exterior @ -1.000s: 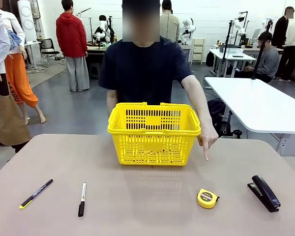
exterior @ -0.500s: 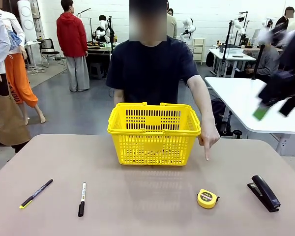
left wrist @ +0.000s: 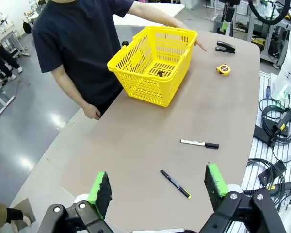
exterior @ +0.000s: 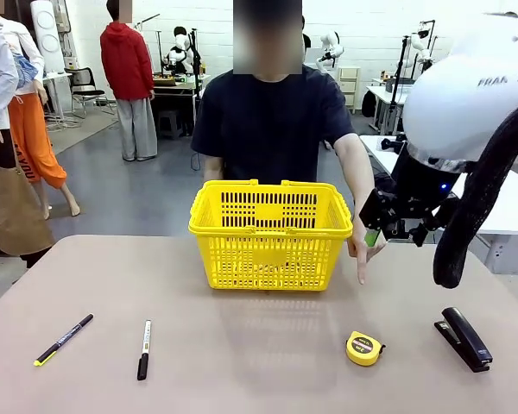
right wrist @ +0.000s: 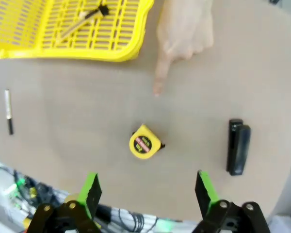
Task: Place the items the person wants into the basket.
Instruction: Pick up the item the person points to and place it in the Market Basket.
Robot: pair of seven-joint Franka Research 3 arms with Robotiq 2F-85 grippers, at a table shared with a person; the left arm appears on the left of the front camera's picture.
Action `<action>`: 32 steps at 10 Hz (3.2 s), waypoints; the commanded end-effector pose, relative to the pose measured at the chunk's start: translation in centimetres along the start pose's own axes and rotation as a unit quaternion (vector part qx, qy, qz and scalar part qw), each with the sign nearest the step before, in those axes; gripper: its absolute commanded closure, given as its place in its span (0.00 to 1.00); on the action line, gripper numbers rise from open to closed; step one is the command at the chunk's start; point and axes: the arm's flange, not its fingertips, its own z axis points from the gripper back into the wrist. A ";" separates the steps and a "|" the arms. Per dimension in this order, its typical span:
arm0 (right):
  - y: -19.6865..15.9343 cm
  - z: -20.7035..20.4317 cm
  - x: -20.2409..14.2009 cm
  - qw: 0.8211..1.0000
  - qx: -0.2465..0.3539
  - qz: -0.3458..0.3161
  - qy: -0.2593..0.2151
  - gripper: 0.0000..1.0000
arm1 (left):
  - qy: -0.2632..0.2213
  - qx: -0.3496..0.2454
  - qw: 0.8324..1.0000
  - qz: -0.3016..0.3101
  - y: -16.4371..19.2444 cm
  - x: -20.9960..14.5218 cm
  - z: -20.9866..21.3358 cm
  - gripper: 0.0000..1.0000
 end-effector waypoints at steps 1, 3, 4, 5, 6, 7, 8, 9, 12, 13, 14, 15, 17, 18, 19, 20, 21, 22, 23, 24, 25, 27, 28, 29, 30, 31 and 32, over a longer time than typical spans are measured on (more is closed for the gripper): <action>-0.1 0.9 -0.6 1.000 -0.004 0.005 -0.019 0.00 | -0.010 -0.001 1.000 -0.012 0.1 0.0 0.0 0.00; 0.0 0.0 0.0 1.000 0.000 0.000 0.000 0.00 | -0.010 -0.001 1.000 -0.012 0.1 0.0 0.0 0.00; 0.0 0.0 0.0 1.000 0.000 0.000 0.000 0.00 | -0.010 -0.001 1.000 -0.012 0.1 0.0 0.0 0.00; 0.0 0.0 0.0 1.000 0.000 0.000 0.000 0.00 | -0.010 -0.001 1.000 -0.012 0.1 0.0 0.0 0.00; -0.1 0.2 0.1 1.000 0.008 0.008 -0.005 0.00 | -0.010 -0.001 1.000 -0.012 0.1 0.0 0.0 0.00; -0.3 -2.7 -0.5 0.993 -0.062 0.094 0.017 0.00 | -0.010 -0.001 1.000 -0.012 0.1 0.0 0.0 0.00; 0.1 -5.0 -0.5 0.987 -0.089 0.129 0.021 0.00 | -0.010 -0.001 1.000 -0.012 0.1 0.0 0.0 0.00; 0.7 -6.9 -0.8 0.982 -0.095 0.160 0.015 0.00 | -0.010 -0.001 1.000 -0.012 0.1 0.0 0.0 0.00; 2.2 -12.1 -1.6 0.972 -0.092 0.214 0.023 0.00 | -0.010 -0.001 1.000 -0.012 0.1 0.0 0.0 0.00; 2.4 -13.6 -1.7 0.967 -0.080 0.238 0.030 0.00 | -0.010 -0.001 1.000 -0.012 0.1 0.0 0.0 0.00; 2.6 -14.7 -1.5 0.965 -0.065 0.250 0.044 0.00 | -0.010 -0.001 1.000 -0.012 0.1 0.0 0.0 0.00; 2.5 -15.8 -1.4 0.963 -0.048 0.257 0.066 0.00 | -0.010 -0.001 1.000 -0.012 0.1 0.0 0.0 0.00; 2.7 -17.2 -1.8 0.953 -0.014 0.282 0.108 0.00 | -0.010 -0.001 1.000 -0.012 0.1 0.0 0.0 0.00; 2.7 -17.6 -2.2 0.949 -0.010 0.292 0.117 0.00 | -0.010 -0.001 1.000 -0.012 0.1 0.0 0.0 0.00; 2.6 -17.7 -2.3 0.945 -0.001 0.303 0.123 0.00 | -0.010 -0.001 1.000 -0.012 0.1 0.0 0.0 0.00; 2.7 -18.0 -2.5 0.942 0.006 0.312 0.126 0.00 | -0.010 -0.001 1.000 -0.012 0.1 0.0 0.0 0.00; 2.7 -18.5 -2.9 0.939 0.011 0.318 0.133 0.00 | -0.010 -0.001 1.000 -0.012 0.1 0.0 0.0 0.00; 2.8 -19.0 -3.2 0.936 0.012 0.324 0.138 0.00 | -0.010 -0.001 1.000 -0.012 0.1 0.0 0.0 0.00; 3.0 -19.3 -3.5 0.934 0.011 0.329 0.141 0.00 | -0.010 -0.001 1.000 -0.012 0.1 0.0 0.0 0.00; 3.1 -19.6 -3.7 0.932 0.007 0.335 0.141 0.00 | -0.010 -0.001 1.000 -0.012 0.1 0.0 0.0 0.00; 3.1 -20.0 -3.7 0.932 0.005 0.335 0.140 0.00 | -0.010 -0.001 1.000 -0.012 0.1 0.0 0.0 0.00; 3.2 -20.6 -3.6 0.930 0.004 0.337 0.145 0.00 | -0.010 -0.001 1.000 -0.012 0.1 0.0 0.0 0.00; 3.4 -20.9 -3.6 0.927 0.000 0.343 0.152 0.00 | -0.010 -0.001 1.000 -0.012 0.1 0.0 0.0 0.00; 3.5 -21.2 -3.9 0.924 -0.004 0.348 0.159 0.00 | -0.010 -0.001 1.000 -0.012 0.1 0.0 0.0 0.00; 3.6 -21.3 -4.0 0.922 -0.008 0.351 0.163 0.00 | -0.010 -0.001 1.000 -0.012 0.1 0.0 0.0 0.00; 3.7 -21.5 -4.0 0.921 -0.011 0.352 0.165 0.00 | -0.010 -0.001 1.000 -0.012 0.1 0.0 0.0 0.00; 3.7 -21.5 -4.0 0.921 -0.011 0.352 0.168 0.00 | -0.010 -0.001 1.000 -0.012 0.1 0.0 0.0 0.00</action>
